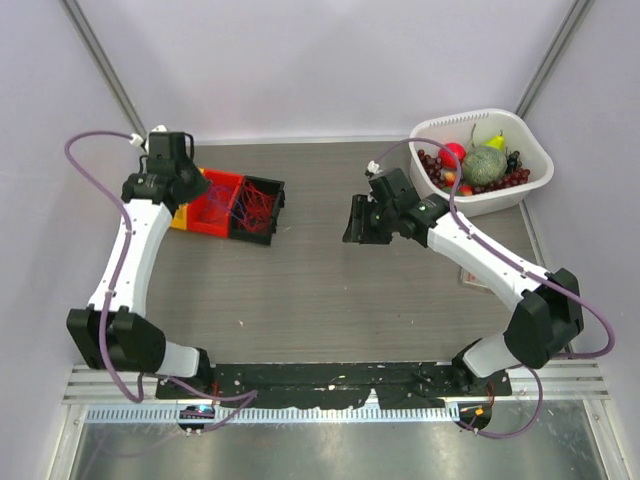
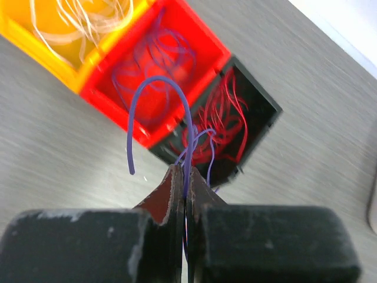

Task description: Untangle the cables

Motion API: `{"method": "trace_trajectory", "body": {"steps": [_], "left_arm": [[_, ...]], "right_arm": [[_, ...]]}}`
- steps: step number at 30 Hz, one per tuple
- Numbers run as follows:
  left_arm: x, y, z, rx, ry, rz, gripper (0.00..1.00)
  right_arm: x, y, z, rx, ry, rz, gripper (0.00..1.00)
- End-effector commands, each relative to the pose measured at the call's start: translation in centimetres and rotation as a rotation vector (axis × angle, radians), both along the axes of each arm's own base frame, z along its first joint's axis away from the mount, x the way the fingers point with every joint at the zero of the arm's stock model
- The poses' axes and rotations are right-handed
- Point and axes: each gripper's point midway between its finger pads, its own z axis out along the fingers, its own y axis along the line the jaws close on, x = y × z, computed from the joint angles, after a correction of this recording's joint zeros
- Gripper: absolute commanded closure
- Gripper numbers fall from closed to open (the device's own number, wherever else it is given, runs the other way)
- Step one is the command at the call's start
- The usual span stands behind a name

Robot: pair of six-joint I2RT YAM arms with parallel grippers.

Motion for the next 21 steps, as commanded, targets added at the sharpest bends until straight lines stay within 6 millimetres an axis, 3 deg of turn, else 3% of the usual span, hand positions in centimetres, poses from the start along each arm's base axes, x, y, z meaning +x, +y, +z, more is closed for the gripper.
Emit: {"method": "trace_trajectory", "body": {"steps": [1, 2, 3, 5, 9, 14, 17, 21], "left_arm": [[4.3, 4.9, -0.9, 0.192, 0.035, 0.0, 1.0], [5.5, 5.2, -1.7, 0.201, 0.053, -0.01, 1.0], [6.5, 7.2, -1.8, 0.226, 0.064, 0.026, 1.0], [8.5, 8.4, -2.5, 0.248, 0.085, 0.018, 1.0], [10.8, 10.0, -7.1, 0.281, 0.193, 0.008, 1.0], [12.4, 7.8, -12.5, 0.188, 0.272, -0.093, 1.0], [12.2, 6.2, -14.3, 0.181, 0.309, -0.137, 1.0], [12.3, 5.6, -15.6, 0.199, 0.32, -0.159, 1.0]], "right_arm": [[-2.3, -1.4, -1.4, -0.042, 0.05, 0.008, 0.51], [-2.5, -1.7, -1.8, -0.043, 0.061, 0.0, 0.51], [-2.7, -1.8, -1.8, -0.04, 0.062, 0.001, 0.52], [-3.1, -2.0, -1.8, -0.035, 0.071, -0.009, 0.53], [-3.3, -2.9, -1.4, -0.036, 0.049, -0.042, 0.53], [-3.0, -3.7, -0.6, -0.026, 0.03, -0.073, 0.53], [-3.0, -3.8, 0.0, -0.031, 0.027, -0.074, 0.53], [-2.8, -4.0, 0.6, -0.027, 0.009, -0.085, 0.54]]}}
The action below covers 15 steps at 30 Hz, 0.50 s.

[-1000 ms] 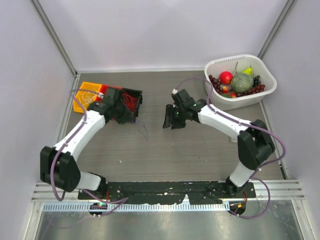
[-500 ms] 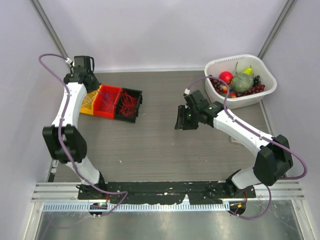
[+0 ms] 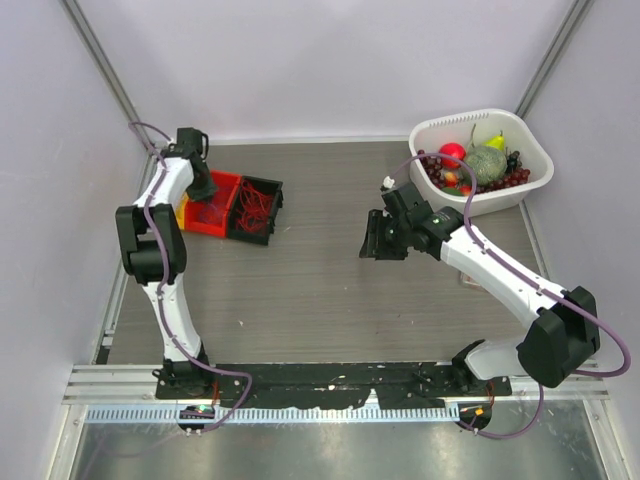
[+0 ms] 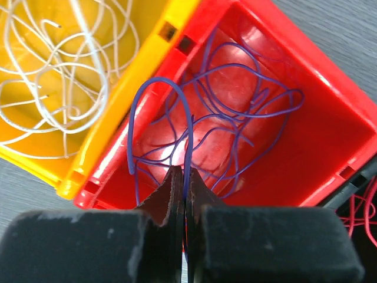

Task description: Untangle the cables

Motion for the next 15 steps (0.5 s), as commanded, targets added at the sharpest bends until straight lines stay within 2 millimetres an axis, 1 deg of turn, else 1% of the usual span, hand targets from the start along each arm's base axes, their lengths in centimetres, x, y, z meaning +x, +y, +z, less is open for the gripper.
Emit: {"method": "trace_trajectory", "body": {"steps": [1, 2, 3, 4, 6, 7, 8, 9, 10, 12, 14, 15], "left_arm": [[1.5, -0.9, 1.2, 0.019, -0.055, -0.061, 1.0], [1.4, -1.0, 0.9, 0.023, -0.042, -0.068, 0.99], [1.3, -0.9, 0.8, 0.028, -0.032, -0.069, 0.97], [1.2, -0.7, 0.9, 0.035, -0.022, -0.068, 0.91], [0.9, -0.3, 1.5, 0.05, -0.007, -0.059, 0.7], [0.7, -0.3, 2.0, 0.051, -0.009, -0.056, 0.62], [0.5, -0.3, 2.7, 0.052, -0.015, -0.05, 0.57], [0.3, -0.3, 3.8, 0.05, -0.028, -0.038, 0.49], [-0.1, -0.2, 4.8, 0.052, -0.037, -0.026, 0.43], [-0.8, 0.0, 7.2, 0.062, -0.075, -0.006, 0.36], [-2.0, 0.1, 9.9, 0.067, -0.107, 0.005, 0.31], [-2.6, -0.1, 10.8, 0.062, -0.116, 0.0, 0.27]], "right_arm": [[0.8, -0.1, 2.4, 0.028, -0.063, -0.031, 0.54], [0.9, 0.0, 2.5, 0.033, -0.063, -0.031, 0.54], [0.9, 0.1, 2.4, 0.035, -0.058, -0.032, 0.54], [0.8, 0.3, 2.4, 0.04, -0.05, -0.029, 0.54], [0.6, 0.3, 2.8, 0.051, -0.053, -0.025, 0.55], [0.5, 0.1, 2.6, 0.044, -0.055, -0.024, 0.55], [0.6, -0.1, 2.7, 0.037, -0.069, -0.033, 0.55], [0.5, -0.3, 2.5, 0.024, -0.07, -0.027, 0.55], [0.6, -0.5, 2.5, 0.017, -0.072, -0.032, 0.55], [0.7, -0.4, 2.3, 0.013, -0.062, -0.032, 0.55], [0.9, -0.2, 2.6, 0.02, -0.059, -0.032, 0.55], [1.0, -0.1, 3.2, 0.021, -0.063, -0.033, 0.55]]}}
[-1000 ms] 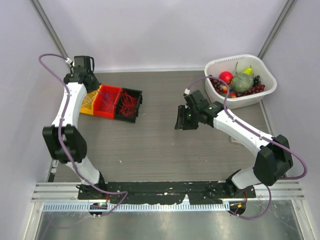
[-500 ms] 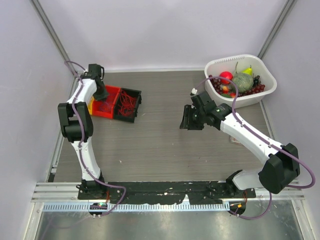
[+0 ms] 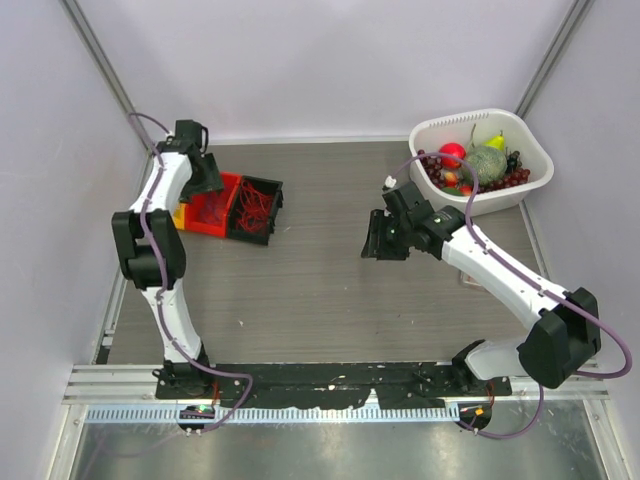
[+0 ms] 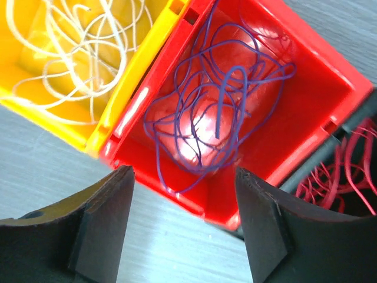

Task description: Untangle the cables

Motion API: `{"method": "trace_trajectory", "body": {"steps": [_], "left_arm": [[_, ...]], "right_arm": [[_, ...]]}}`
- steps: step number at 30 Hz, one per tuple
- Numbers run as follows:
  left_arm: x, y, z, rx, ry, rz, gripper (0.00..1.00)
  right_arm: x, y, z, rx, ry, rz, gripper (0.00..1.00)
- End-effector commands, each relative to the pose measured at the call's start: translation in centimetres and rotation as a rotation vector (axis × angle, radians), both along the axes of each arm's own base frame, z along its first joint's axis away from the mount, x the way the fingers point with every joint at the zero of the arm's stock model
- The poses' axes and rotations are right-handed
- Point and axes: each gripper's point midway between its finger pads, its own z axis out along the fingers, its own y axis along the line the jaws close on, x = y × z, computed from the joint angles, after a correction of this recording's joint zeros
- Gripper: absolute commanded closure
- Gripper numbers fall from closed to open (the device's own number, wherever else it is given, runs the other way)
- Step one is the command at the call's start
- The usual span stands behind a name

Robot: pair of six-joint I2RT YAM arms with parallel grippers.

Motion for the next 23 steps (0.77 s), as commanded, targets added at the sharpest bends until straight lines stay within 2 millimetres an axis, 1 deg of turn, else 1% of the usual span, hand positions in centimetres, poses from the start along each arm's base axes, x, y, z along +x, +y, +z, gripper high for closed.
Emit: {"method": "trace_trajectory", "body": {"steps": [1, 2, 3, 4, 5, 6, 7, 8, 9, 10, 12, 13, 14, 15, 16, 17, 19, 20, 21, 23], "left_arm": [[-2.4, 0.3, 9.9, 0.011, -0.165, 0.034, 0.22], [-3.2, 0.0, 11.0, -0.01, -0.183, 0.038, 0.19], [-3.9, -0.5, 11.6, -0.034, -0.197, 0.033, 0.1], [-4.6, -1.1, 12.7, -0.068, -0.223, 0.027, 0.04], [-5.4, -1.8, 13.8, -0.099, -0.249, 0.015, 0.0], [-6.0, -2.4, 14.5, -0.126, -0.268, 0.0, 0.0], [-6.8, -3.0, 15.2, -0.152, -0.28, -0.02, 0.0], [-7.6, -3.5, 16.0, -0.169, -0.282, -0.033, 0.0], [-8.8, -3.9, 16.7, -0.177, -0.286, -0.046, 0.0], [-9.4, -5.1, 16.8, -0.183, -0.297, -0.076, 0.0], [-10.9, -8.5, 18.1, -0.33, -0.358, -0.144, 0.0], [-11.2, -9.8, 18.6, -0.392, -0.383, -0.157, 0.0], [-11.5, -11.3, 19.4, -0.455, -0.414, -0.177, 0.0], [-11.6, -12.7, 20.7, -0.503, -0.462, -0.206, 0.0], [-11.9, -14.0, 21.9, -0.533, -0.498, -0.237, 0.0], [-12.1, -15.0, 23.4, -0.555, -0.535, -0.262, 0.0], [-12.9, -17.5, 27.1, -0.599, -0.609, -0.356, 0.0], [-13.4, -18.3, 28.7, -0.607, -0.644, -0.391, 0.0], [-14.0, -19.0, 30.7, -0.616, -0.689, -0.428, 0.0], [-14.7, -19.8, 33.8, -0.637, -0.769, -0.474, 0.0]], "right_arm": [[1.2, 0.2, 3.3, 0.029, -0.076, -0.015, 0.55], [1.5, -0.1, 3.9, 0.019, -0.097, -0.028, 0.55], [1.8, -0.4, 4.8, 0.018, -0.128, -0.036, 0.54], [2.2, -1.3, 5.4, -0.016, -0.168, -0.067, 0.53], [2.6, -1.7, 6.2, -0.028, -0.197, -0.076, 0.5], [2.8, -2.7, 7.0, -0.056, -0.236, -0.11, 0.49], [3.2, -3.6, 7.9, -0.087, -0.27, -0.134, 0.4], [3.2, -4.2, 8.7, -0.096, -0.293, -0.149, 0.34], [3.3, -5.0, 10.0, -0.115, -0.323, -0.181, 0.26], [3.2, -5.4, 11.1, -0.109, -0.354, -0.192, 0.24], [3.0, -6.5, 13.5, -0.103, -0.421, -0.232, 0.22], [3.1, -7.4, 14.6, -0.12, -0.457, -0.262, 0.21], [2.7, -8.1, 15.7, -0.119, -0.494, -0.274, 0.21], [2.8, -9.0, 16.4, -0.138, -0.528, -0.304, 0.2], [2.4, -9.6, 17.3, -0.138, -0.563, -0.307, 0.19], [2.3, -10.5, 18.0, -0.148, -0.591, -0.341, 0.15], [1.6, -11.4, 19.9, -0.129, -0.64, -0.368, 0.15], [0.8, -11.8, 21.3, -0.098, -0.682, -0.369, 0.15], [0.8, -11.9, 22.4, -0.066, -0.723, -0.377, 0.15], [-0.7, -13.2, 25.6, 0.002, -0.822, -0.417, 0.15]]}}
